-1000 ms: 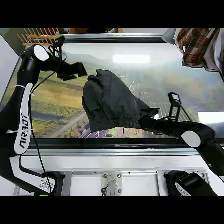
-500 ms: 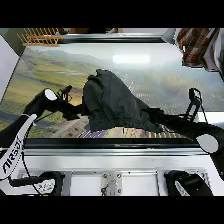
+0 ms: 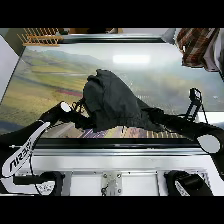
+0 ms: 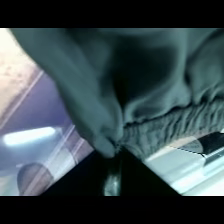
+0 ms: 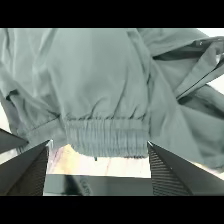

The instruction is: Fold the clothes and pants, and hang the long-sleeved shirts on hangers.

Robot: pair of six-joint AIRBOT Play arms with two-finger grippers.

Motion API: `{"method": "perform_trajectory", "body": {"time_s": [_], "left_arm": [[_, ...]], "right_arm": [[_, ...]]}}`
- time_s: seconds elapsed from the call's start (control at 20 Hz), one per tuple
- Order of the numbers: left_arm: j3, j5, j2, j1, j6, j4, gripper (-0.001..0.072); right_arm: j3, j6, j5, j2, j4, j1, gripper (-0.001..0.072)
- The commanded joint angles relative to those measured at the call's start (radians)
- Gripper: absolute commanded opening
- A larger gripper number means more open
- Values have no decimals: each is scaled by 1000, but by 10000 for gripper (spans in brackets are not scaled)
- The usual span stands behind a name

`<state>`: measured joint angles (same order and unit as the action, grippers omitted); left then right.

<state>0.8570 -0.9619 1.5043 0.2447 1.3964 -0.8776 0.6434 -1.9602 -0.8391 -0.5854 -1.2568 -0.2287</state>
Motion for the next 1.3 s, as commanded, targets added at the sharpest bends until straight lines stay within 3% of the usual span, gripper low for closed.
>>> {"method": "perform_trajectory", "body": {"time_s": [0.0, 0.15, 0.4, 0.65, 0.9, 0.95, 1.0, 1.15, 1.2, 1.25], "left_arm": [[40, 16, -25, 19, -1, 14, 17], [70, 15, -116, -17, -2, 13, 17], [68, -27, -193, -63, -3, 4, 17], [68, -48, -190, -57, -6, 5, 17], [68, -51, -190, -56, -6, 6, 17], [68, -51, -190, -56, -6, 6, 17], [68, -52, -190, -56, -6, 6, 17], [68, -65, -190, -56, -6, 6, 17], [68, -71, -190, -56, -6, 6, 17], [68, -78, -190, -57, -6, 5, 17]], "right_arm": [[-1, 0, -20, -31, -1, 2, 648], [-1, 1, -76, -153, -8, 2, 648], [-1, 68, -2, -435, 41, 10, 647], [-1, 369, 118, -598, 471, 10, 647], [-1, 427, 144, -678, 623, 8, 645], [-1, 468, 144, -689, 681, 6, 597], [0, 531, 144, -699, 753, 6, 459], [0, 673, 147, -699, 908, 7, 311], [1, 705, 142, -695, 918, 7, 131], [1, 730, 129, -686, 912, 9, 18]]}}
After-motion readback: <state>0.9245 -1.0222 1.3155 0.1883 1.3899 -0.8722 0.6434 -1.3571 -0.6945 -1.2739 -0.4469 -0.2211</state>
